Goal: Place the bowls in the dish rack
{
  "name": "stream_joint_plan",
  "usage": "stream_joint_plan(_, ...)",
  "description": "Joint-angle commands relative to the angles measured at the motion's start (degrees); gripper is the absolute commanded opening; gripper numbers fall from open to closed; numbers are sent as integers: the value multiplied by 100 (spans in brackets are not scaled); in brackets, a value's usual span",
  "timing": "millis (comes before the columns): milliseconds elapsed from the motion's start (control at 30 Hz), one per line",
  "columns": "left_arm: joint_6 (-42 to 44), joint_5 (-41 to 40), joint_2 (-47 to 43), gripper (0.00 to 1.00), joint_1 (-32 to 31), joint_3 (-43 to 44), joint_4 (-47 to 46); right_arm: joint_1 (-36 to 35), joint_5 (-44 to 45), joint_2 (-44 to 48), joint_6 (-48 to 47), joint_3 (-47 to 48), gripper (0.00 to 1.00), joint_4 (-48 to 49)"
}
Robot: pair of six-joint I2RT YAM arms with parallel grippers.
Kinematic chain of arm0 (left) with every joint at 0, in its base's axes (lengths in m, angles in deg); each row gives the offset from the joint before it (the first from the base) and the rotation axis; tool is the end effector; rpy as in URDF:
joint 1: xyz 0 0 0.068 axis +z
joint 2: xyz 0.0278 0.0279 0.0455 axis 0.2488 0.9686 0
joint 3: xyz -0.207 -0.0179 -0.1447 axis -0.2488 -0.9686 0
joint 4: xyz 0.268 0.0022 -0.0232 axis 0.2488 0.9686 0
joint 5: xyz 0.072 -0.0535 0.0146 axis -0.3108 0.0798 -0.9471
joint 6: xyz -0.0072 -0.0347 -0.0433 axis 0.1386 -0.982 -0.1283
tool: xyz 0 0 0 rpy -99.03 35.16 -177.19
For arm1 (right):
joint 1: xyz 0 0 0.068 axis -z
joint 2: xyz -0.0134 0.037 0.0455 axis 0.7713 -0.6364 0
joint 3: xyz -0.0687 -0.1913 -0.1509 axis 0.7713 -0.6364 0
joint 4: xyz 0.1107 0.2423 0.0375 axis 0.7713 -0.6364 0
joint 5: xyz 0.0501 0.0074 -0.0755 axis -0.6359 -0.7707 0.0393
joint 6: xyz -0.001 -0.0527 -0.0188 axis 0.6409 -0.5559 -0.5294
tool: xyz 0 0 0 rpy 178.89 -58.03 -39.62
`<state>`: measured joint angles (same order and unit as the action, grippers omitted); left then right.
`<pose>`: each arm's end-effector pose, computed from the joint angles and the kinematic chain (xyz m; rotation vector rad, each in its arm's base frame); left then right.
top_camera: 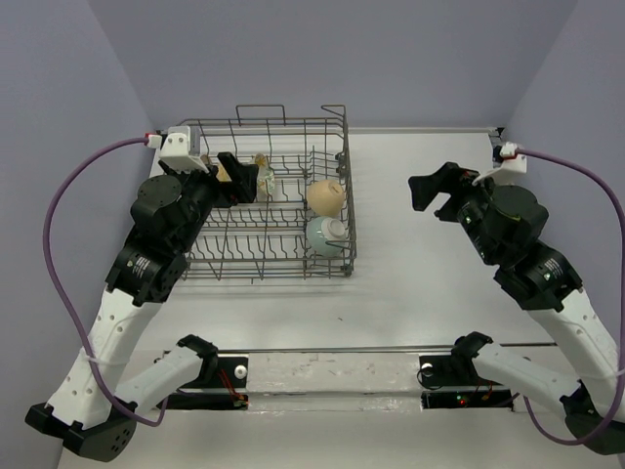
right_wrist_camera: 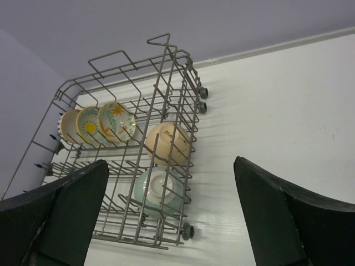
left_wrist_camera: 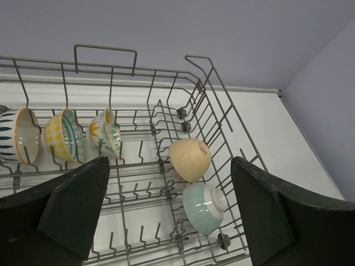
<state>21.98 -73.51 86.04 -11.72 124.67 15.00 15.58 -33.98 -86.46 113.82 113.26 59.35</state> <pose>0.1734 -0.0797 0.4523 0.0413 1.5046 -0.4915 0.1558 0.0895 0.4330 0.1845 1.6777 0.4479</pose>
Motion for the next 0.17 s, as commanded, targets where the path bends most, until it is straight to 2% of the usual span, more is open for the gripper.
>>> stream_joint_plan(0,41,65,-135,99,38,-34,-244,18,93,81,32,-23,100,184)
stream_joint_plan(133,50,57,-144,99,38,-34,-226,18,145,90,41,-32,100,166)
